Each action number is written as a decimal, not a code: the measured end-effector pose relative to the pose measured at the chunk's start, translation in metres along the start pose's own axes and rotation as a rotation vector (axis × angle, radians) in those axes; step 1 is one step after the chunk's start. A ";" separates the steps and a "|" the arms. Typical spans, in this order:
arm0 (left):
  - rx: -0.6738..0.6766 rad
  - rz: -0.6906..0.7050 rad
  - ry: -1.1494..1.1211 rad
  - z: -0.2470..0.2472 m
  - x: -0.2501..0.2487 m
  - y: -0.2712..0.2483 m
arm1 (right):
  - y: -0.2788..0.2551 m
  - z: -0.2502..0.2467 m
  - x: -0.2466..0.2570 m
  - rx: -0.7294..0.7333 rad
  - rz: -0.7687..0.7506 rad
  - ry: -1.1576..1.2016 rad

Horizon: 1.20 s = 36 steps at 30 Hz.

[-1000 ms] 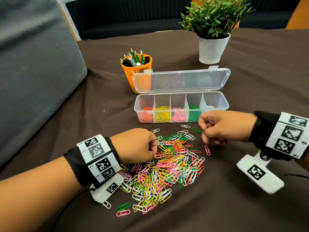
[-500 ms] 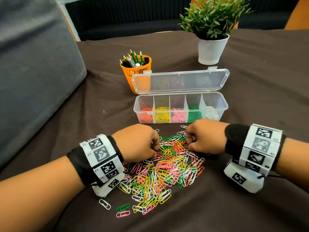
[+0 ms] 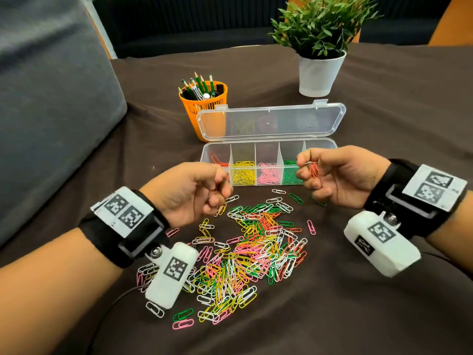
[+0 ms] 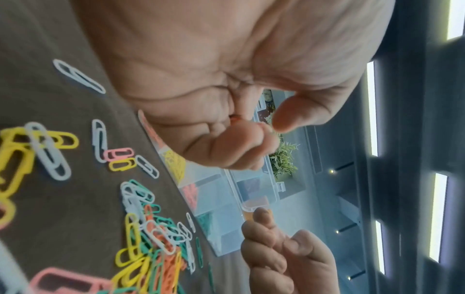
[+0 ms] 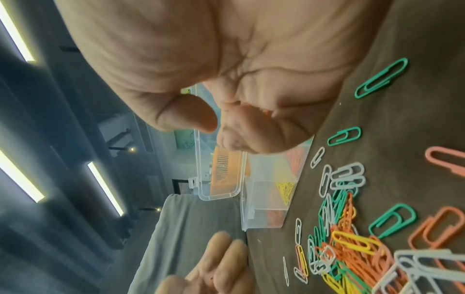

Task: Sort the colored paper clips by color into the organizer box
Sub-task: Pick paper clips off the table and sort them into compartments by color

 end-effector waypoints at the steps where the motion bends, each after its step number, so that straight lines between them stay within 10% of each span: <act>1: 0.003 0.013 -0.022 0.001 -0.004 0.002 | 0.001 0.002 -0.001 -0.014 0.011 -0.038; 4: -0.051 0.022 0.155 0.002 -0.006 0.010 | -0.001 0.006 -0.004 -0.172 -0.004 -0.501; 8: -0.038 0.164 1.110 0.014 -0.009 0.023 | -0.002 0.022 -0.016 -0.242 -0.100 -1.469; 15: 0.042 0.140 1.637 0.029 0.005 0.033 | 0.000 0.024 -0.029 -0.226 -0.054 -1.658; 19: 0.056 0.116 1.655 0.024 0.008 0.034 | -0.001 0.012 -0.028 -0.202 -0.002 -1.501; 26: 0.095 -0.023 1.294 -0.003 0.006 0.020 | -0.014 0.003 -0.028 0.011 0.141 -0.170; 36: 0.122 -0.116 0.366 -0.012 0.002 0.001 | 0.003 0.026 -0.021 0.094 0.082 -0.003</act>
Point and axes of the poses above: each hand's wrist, its own y-axis towards the middle knuckle, its own z-axis out of the palm, x = y × z, the point moved 9 cm from there along y, towards the middle knuckle, and after that the axes turned 5 degrees about z, right-handed, at the moved point
